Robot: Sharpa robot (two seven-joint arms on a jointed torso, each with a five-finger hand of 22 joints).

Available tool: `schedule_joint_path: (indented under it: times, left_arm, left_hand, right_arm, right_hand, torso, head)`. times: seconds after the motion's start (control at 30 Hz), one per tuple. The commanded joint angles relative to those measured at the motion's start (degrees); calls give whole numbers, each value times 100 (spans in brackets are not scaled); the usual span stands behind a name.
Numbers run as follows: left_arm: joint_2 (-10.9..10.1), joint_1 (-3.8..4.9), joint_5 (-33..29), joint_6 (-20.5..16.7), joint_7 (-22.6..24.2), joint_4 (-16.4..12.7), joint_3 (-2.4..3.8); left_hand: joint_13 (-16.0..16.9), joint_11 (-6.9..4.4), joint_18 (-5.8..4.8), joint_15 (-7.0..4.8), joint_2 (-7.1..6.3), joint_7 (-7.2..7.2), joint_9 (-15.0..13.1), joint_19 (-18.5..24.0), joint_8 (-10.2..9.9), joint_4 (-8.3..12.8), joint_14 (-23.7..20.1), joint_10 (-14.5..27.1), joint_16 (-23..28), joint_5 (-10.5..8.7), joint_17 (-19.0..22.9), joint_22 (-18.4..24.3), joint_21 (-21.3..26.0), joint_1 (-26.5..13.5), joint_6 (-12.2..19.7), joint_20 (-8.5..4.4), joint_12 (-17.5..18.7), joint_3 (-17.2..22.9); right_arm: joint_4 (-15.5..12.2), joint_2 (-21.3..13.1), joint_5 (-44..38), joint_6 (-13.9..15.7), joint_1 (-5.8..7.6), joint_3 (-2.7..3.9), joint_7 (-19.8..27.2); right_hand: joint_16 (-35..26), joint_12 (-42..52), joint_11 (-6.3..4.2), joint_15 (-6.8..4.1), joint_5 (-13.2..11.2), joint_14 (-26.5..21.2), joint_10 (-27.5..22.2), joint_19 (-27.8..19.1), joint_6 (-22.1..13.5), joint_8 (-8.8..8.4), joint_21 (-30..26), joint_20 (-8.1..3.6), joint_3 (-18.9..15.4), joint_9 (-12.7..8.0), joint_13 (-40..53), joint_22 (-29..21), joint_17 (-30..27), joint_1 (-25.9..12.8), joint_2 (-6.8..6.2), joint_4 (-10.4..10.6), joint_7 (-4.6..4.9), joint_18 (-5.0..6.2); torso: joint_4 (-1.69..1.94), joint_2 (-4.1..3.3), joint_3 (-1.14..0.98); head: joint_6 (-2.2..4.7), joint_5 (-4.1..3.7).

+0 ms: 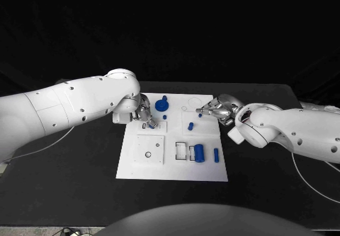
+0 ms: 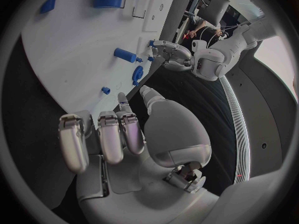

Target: Assemble the parts on the task board

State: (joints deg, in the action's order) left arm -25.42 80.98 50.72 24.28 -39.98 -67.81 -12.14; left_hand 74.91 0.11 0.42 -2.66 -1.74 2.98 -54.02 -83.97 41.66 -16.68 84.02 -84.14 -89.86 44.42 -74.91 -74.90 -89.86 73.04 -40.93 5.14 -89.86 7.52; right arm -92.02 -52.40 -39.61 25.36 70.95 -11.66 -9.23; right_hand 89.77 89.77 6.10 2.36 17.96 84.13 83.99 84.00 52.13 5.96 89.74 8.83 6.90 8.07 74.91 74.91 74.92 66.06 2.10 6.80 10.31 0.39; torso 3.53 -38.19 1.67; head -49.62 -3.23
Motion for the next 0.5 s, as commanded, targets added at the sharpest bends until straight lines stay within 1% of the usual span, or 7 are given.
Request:
schedule_joint_path:
  times: [0.03, 0.27, 0.5]
  left_arm:
    - [23, -8, 16, 104, -509, 0, -1]
    - [45, -12, 15, 93, -506, 10, -1]
    - [41, -13, 16, 88, -515, 20, 0]
  left_hand:
    - [1509, -30, -42, -27, 42, 5, -11, -603, -15, 1, 598, -586, -14, -35, -1509, -1510, -14, 34, -16, -42, -14, 36]
    - [1509, -29, -42, -27, 45, 7, -13, -603, -18, 0, 598, -586, -14, -44, -1509, -1510, -14, 33, -12, -42, -14, 40]
    - [1509, -28, -42, -27, 49, 9, -15, -603, -20, -1, 598, -586, -14, -52, -1509, -1510, -14, 34, -9, -42, -14, 43]
  right_arm:
    - [1, 16, -45, -39, -5, -1, 25]
    - [-1, 22, -45, -42, -5, -1, 24]
    - [-3, 16, -45, -39, -6, -1, 22]
  right_hand:
    - [23, 23, 37, 46, 38, 587, 601, 600, -25, 28, 26, 19, -41, 6, 1509, 1509, 1508, 38, 32, 4, 19, -39]
    - [23, 23, 37, 46, 38, 587, 601, 600, -25, 28, 26, 19, -41, 6, 1509, 1509, 1508, 38, 32, 4, 19, -39]
    - [23, 23, 37, 46, 38, 587, 601, 600, -25, 28, 26, 19, -41, 6, 1509, 1509, 1508, 38, 32, 4, 19, -39]
  torso:
    - [-9, 5, 2]
    - [0, -3, 3]
    - [3, -2, -1]
  head:
    - [0, -3]
    - [0, -25]
    - [-5, -19]
